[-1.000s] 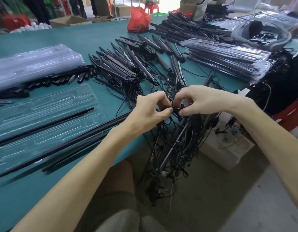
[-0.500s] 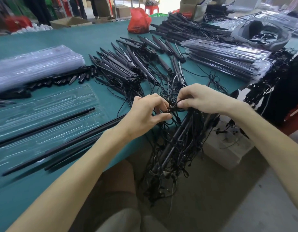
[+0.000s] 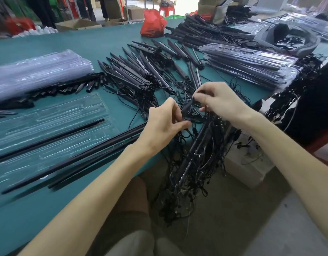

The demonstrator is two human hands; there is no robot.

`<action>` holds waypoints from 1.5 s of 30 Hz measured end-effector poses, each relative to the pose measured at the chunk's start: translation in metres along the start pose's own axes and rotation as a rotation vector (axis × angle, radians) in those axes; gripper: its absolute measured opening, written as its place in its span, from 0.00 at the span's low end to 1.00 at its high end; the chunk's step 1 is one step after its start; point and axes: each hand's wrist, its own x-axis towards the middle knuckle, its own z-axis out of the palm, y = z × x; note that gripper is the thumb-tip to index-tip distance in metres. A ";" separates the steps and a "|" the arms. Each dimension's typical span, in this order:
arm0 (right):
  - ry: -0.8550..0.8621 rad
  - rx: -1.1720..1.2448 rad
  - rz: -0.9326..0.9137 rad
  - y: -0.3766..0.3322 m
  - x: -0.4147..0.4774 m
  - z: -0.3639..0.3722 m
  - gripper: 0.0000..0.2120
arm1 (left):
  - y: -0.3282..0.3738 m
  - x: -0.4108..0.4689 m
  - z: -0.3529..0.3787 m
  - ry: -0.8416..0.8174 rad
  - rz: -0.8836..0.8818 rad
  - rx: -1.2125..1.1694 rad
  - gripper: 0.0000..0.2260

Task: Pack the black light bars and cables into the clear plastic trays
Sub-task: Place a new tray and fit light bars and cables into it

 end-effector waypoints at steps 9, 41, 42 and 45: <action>0.166 0.330 -0.048 -0.018 0.006 -0.001 0.05 | 0.001 -0.003 0.000 -0.006 0.031 0.044 0.08; -0.222 -0.232 -0.008 0.004 -0.006 0.001 0.36 | 0.025 0.019 -0.005 0.168 -0.146 -0.396 0.07; -0.242 -0.214 -0.036 0.004 -0.008 0.001 0.33 | 0.026 0.021 -0.010 0.177 -0.154 -0.413 0.06; -0.189 -0.159 -0.143 0.003 -0.013 0.005 0.17 | 0.025 0.023 -0.024 0.144 -0.163 -0.399 0.08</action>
